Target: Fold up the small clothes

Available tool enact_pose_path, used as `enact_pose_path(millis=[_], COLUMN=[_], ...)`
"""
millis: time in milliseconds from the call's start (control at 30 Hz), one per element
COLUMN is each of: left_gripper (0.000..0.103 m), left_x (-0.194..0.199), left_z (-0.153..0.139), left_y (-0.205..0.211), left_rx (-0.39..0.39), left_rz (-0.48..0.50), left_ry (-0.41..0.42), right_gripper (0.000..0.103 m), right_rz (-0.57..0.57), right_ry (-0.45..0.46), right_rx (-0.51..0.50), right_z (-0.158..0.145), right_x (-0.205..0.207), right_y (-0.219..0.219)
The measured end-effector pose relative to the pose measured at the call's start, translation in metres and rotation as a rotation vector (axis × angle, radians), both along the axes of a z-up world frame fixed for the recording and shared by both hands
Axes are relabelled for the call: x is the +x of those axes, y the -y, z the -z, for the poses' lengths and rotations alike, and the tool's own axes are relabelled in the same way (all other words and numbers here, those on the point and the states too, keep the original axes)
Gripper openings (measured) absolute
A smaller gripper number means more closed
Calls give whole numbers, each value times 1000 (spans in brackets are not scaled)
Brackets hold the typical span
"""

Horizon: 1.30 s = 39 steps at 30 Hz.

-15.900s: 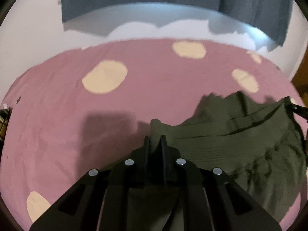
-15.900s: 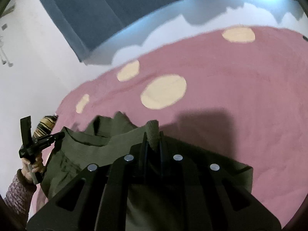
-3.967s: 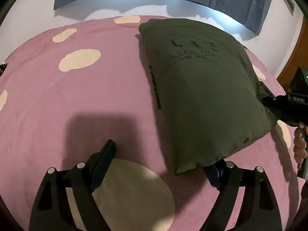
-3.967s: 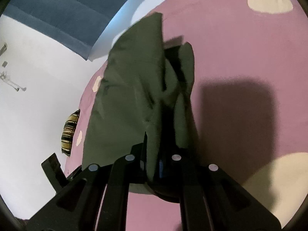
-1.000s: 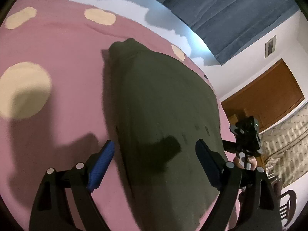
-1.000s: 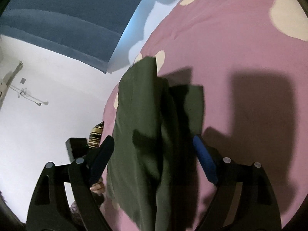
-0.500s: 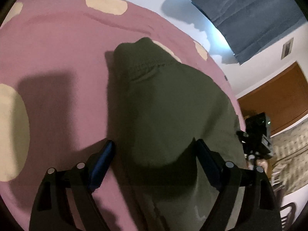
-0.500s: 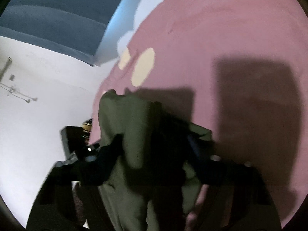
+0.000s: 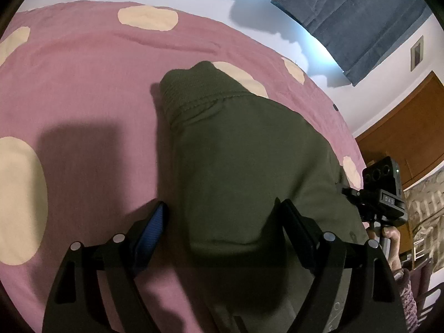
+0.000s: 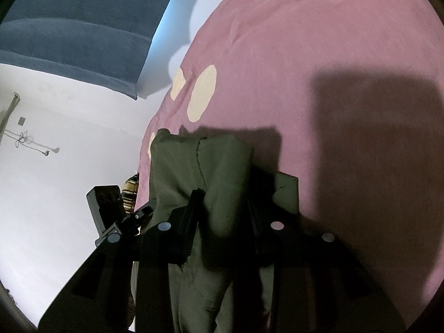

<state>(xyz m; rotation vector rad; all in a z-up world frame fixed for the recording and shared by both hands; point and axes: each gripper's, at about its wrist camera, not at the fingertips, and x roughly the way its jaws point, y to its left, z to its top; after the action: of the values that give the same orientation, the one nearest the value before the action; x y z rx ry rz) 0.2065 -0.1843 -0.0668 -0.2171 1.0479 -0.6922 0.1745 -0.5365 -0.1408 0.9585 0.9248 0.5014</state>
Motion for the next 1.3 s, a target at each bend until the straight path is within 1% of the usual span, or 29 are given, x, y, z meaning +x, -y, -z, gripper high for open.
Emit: enact_pose_path(millis=[233,567,667,767,800,833,867,900,933,967,1067,1133,1200,1300], left_gripper=[82,82,82,84,85,85,85,86,86,86,86,86,86,86], left_x=[2,2,2,2,1,-1,-3,-7,-10,-15,-31,-41,-48,-60], left_z=[-2,-1,-1,-2,-3,-4,-5,-6,-7,-8,-13,-15,-17,-20], left_y=[7,7,6,2,0,-2,-4,-7,-9,-12,-24,-30,-36,-38], left_rx=[9,10,2,-20,-26,-29,-33,-41,-46,-54,-67,-79,-99,-121], left_rz=[-4,-7,-7,-13,-19,-28,-29,-26,-23,-19,-9,-11,-13,-4], left_ry=[7,9,6,13,13,9,3,-5,-9,-11,7,9,-7,-20], right_gripper=[30,30,32,44,55,68,73,82,88,90,91,91,91,91], right_rz=[8,17,16,32,34,39,49,66,87,99,123,118,106,84], right_ry=[5,2,6,45,58,77,94,104,106,105,85,81,77,63], right_rx=[-1,1,9,60,73,96,115,127,130,129,106,84,53,15], right_z=[0,-1,-1,-1,-2,-4,-7,-11,-14,-17,-22,-24,-24,-22], right_x=[0,2,4,0,-2,-4,-8,-13,-19,-23,-42,-56,-69,-79], right_y=[-2,-2,-1,2,2,4,5,7,9,11,17,21,21,17])
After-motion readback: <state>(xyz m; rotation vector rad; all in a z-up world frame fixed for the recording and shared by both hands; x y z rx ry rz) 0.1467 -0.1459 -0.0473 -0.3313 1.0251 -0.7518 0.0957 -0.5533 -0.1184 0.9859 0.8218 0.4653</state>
